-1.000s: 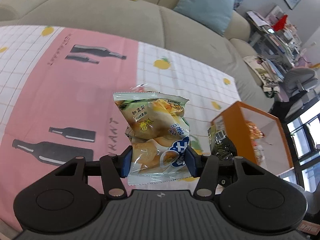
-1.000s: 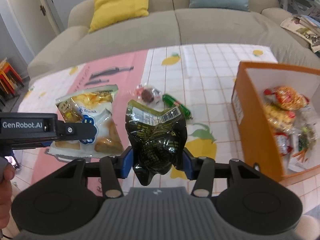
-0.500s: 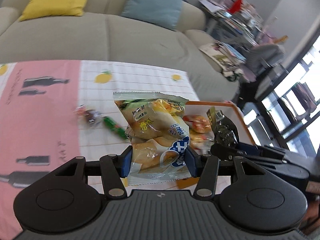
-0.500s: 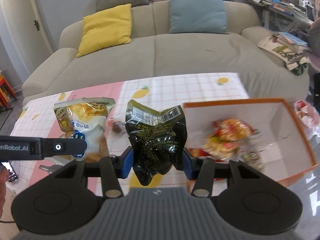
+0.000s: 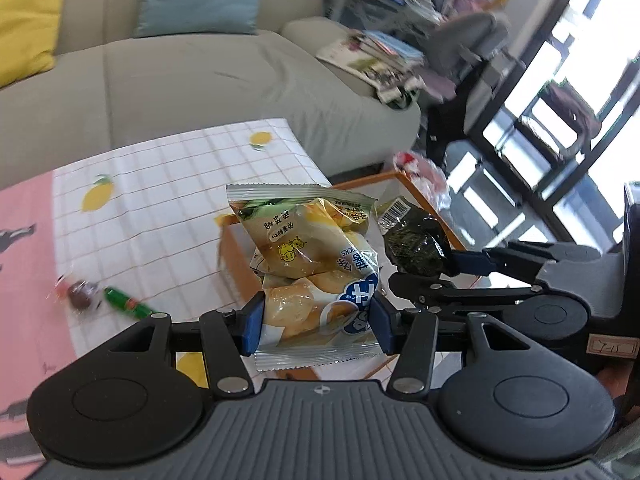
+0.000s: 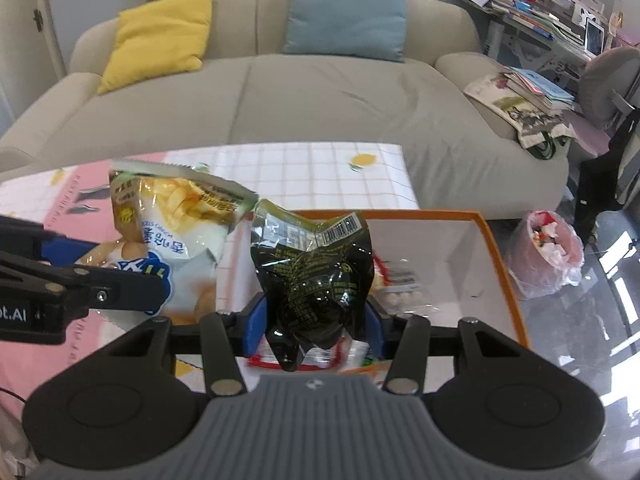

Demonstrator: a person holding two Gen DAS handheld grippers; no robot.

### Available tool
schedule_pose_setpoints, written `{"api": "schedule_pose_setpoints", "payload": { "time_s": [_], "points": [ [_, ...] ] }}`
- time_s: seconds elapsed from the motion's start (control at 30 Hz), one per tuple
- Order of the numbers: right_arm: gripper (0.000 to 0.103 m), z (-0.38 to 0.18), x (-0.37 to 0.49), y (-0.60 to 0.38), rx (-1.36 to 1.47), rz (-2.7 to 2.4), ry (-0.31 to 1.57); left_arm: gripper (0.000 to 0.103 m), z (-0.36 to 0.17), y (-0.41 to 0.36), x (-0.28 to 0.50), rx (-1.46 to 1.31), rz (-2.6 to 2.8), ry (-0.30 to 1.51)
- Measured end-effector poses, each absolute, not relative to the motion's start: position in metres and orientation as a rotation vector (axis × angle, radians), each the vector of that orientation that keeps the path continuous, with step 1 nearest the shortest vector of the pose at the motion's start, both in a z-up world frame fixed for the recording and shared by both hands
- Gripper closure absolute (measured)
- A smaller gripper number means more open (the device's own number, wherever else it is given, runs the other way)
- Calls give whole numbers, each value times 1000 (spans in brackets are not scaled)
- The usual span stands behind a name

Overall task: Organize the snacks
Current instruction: 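Carry the bread-roll bag and dark green packet over the box with both tools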

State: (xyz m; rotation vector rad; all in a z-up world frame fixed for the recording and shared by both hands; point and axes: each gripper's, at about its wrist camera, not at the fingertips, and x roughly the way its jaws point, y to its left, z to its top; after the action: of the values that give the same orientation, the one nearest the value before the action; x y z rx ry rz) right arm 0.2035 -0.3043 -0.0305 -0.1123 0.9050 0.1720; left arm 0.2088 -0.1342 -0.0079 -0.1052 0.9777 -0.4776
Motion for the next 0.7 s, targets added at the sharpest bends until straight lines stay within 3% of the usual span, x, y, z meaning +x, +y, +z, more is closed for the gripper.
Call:
{"api": "schedule_pose_setpoints", "payload": {
  "time_s": [0.7],
  "points": [
    [54,-129,285,-372,-282,79,1173,43,-89,-235,282,190,-482,1124]
  ]
}}
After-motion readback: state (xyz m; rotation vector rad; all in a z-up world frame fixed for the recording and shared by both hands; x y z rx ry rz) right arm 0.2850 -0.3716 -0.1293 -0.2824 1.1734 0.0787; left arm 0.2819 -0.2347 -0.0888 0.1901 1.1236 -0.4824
